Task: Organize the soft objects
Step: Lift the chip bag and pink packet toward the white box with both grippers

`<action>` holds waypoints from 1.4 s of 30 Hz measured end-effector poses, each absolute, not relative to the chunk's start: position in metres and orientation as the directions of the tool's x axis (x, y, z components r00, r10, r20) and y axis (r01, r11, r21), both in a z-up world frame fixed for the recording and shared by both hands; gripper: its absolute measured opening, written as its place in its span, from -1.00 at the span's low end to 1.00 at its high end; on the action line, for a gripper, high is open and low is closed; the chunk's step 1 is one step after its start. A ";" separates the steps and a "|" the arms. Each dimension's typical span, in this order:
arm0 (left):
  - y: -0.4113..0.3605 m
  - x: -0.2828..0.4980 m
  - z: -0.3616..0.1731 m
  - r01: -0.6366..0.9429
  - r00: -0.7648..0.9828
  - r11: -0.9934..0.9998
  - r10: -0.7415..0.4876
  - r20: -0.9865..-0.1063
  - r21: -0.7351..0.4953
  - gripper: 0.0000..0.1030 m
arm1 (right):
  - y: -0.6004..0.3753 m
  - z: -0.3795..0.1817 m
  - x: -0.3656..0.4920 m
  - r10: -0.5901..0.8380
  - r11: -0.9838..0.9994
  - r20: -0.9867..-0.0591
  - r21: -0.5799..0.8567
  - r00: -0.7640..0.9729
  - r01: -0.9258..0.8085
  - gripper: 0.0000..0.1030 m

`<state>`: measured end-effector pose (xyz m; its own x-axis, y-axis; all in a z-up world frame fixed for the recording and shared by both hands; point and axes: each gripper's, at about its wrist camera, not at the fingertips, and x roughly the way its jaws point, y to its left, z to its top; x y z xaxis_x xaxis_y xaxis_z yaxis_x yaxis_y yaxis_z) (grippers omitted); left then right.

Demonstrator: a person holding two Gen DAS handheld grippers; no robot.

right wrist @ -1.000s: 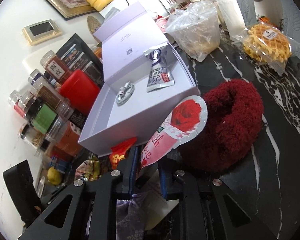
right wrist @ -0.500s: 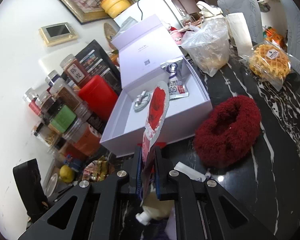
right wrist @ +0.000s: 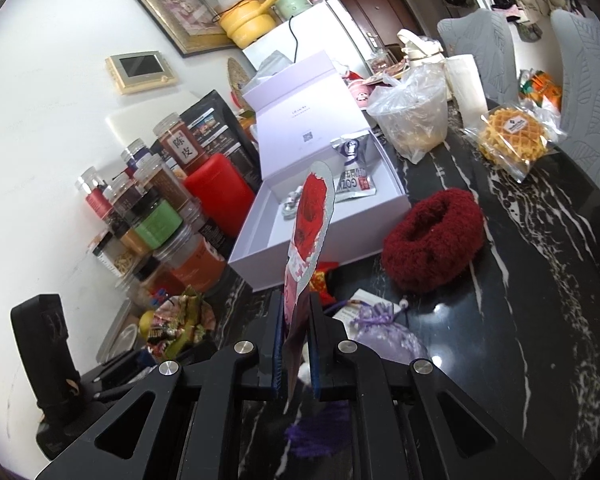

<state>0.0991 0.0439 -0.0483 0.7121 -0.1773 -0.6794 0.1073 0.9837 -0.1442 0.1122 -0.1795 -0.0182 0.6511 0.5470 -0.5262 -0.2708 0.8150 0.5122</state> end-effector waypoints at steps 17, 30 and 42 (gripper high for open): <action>0.025 0.061 -0.009 0.153 0.761 0.979 -0.206 -0.615 -0.138 0.03 | -0.196 0.008 0.060 0.506 0.844 -0.514 0.462 0.692 -0.274 -0.79; 0.025 0.061 0.021 0.158 0.804 0.981 -0.192 -0.562 -0.109 0.03 | -0.195 0.025 0.057 0.489 0.860 -0.512 0.417 0.706 -0.294 -0.79; 0.032 0.086 0.040 0.149 0.834 0.984 -0.176 -0.523 -0.094 0.03 | -0.182 0.044 0.080 0.483 0.873 -0.503 0.341 0.716 -0.350 -0.79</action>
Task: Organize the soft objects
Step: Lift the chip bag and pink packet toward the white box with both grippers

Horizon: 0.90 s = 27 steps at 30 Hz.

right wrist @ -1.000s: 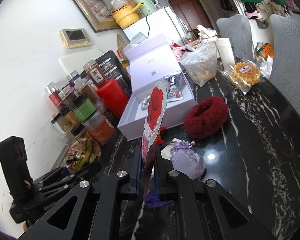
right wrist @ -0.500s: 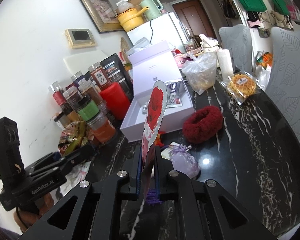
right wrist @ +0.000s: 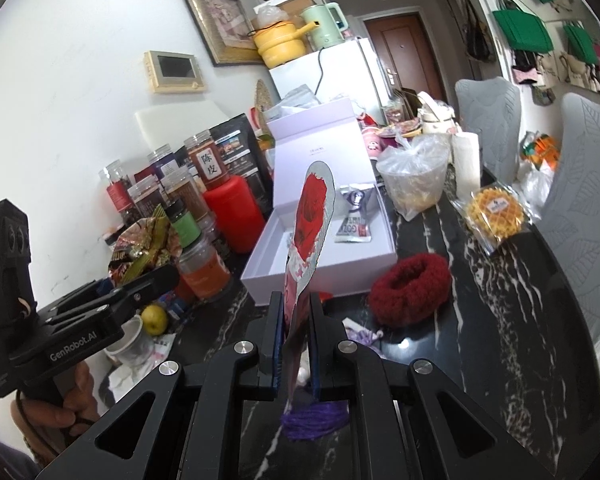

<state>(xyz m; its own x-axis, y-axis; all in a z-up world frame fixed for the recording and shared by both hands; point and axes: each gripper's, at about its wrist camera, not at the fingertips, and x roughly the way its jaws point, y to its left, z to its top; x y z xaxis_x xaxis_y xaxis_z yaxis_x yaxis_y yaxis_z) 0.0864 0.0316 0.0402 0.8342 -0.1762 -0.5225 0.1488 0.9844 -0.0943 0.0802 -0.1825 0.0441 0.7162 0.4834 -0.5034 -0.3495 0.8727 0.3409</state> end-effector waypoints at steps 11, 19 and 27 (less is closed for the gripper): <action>0.031 0.130 0.051 0.156 0.849 0.983 -0.185 -0.496 -0.099 0.03 | -0.168 0.060 0.120 0.488 0.873 -0.492 0.286 0.721 -0.396 -0.79; 0.032 0.165 0.056 0.160 0.856 0.983 -0.185 -0.483 -0.092 0.03 | -0.159 0.078 0.153 0.494 0.869 -0.464 0.242 0.735 -0.431 -0.80; 0.034 0.197 0.064 0.172 0.868 0.980 -0.197 -0.455 -0.097 0.03 | -0.147 0.093 0.188 0.485 0.873 -0.447 0.193 0.752 -0.448 -0.79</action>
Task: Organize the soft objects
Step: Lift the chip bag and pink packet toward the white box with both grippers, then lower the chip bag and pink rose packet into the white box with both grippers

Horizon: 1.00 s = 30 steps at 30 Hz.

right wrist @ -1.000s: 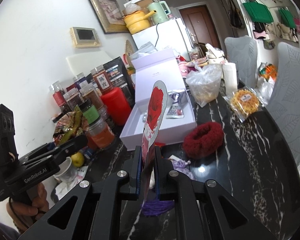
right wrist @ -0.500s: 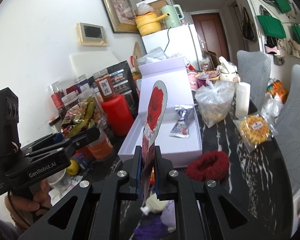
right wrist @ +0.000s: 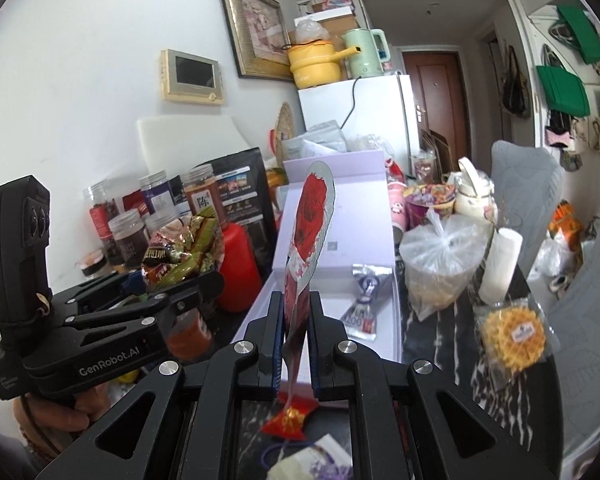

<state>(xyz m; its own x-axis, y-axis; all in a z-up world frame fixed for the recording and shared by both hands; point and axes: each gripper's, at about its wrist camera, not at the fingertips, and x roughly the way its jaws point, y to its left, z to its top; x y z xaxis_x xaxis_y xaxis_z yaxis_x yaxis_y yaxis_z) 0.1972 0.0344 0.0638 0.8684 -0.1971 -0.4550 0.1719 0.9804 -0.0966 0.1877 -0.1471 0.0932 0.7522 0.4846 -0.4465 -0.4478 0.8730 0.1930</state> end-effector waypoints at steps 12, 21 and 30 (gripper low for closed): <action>0.035 0.244 0.085 0.166 0.905 0.983 -0.182 -0.385 -0.074 0.03 | -0.139 0.115 0.243 0.482 0.875 -0.412 0.186 0.773 -0.447 -0.80; 0.039 0.286 0.083 0.131 0.913 0.989 -0.147 -0.381 -0.066 0.03 | -0.128 0.118 0.281 0.481 0.874 -0.403 0.149 0.778 -0.463 -0.80; 0.041 0.320 0.060 0.088 0.890 0.995 -0.095 -0.446 -0.036 0.03 | -0.120 0.094 0.319 0.496 0.866 -0.434 0.188 0.752 -0.463 -0.79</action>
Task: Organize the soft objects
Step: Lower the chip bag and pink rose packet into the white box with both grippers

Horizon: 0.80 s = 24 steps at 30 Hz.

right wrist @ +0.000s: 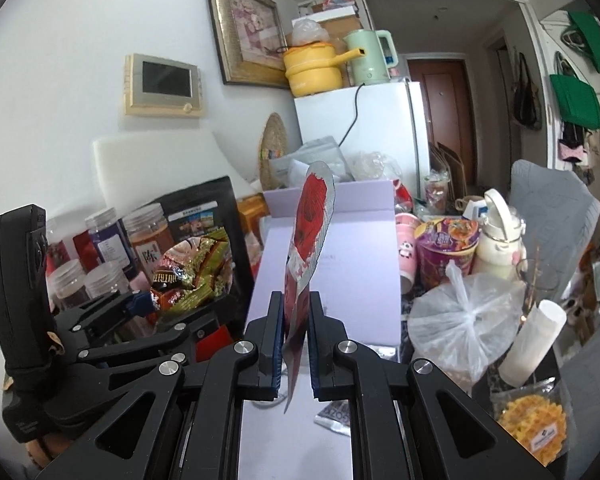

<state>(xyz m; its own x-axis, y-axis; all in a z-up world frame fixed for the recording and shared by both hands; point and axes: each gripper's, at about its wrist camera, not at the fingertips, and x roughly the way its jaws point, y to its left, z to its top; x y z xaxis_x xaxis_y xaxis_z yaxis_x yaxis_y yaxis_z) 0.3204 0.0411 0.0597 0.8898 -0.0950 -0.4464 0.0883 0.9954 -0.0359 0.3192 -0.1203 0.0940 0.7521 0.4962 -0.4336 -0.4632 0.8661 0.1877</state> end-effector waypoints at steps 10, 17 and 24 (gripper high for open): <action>0.038 0.348 0.032 0.059 0.855 0.998 -0.057 -0.515 -0.013 0.03 | -0.124 0.069 0.345 0.468 0.881 -0.495 0.199 0.732 -0.429 -0.79; 0.034 0.365 0.008 0.064 0.814 0.998 -0.037 -0.579 0.025 0.03 | -0.117 0.046 0.362 0.456 0.884 -0.559 0.197 0.693 -0.423 -0.79; 0.037 0.381 -0.017 0.041 0.769 0.999 -0.009 -0.640 0.036 0.03 | -0.106 0.021 0.377 0.442 0.886 -0.628 0.197 0.640 -0.419 -0.79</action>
<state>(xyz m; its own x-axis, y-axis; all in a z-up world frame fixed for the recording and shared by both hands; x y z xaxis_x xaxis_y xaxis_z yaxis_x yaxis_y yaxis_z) 0.3808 0.0369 -0.0173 0.7685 -0.0086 -0.6397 0.0409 0.9985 0.0357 0.3769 -0.1055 0.0205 0.6401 0.4421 -0.6283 -0.4189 0.8864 0.1969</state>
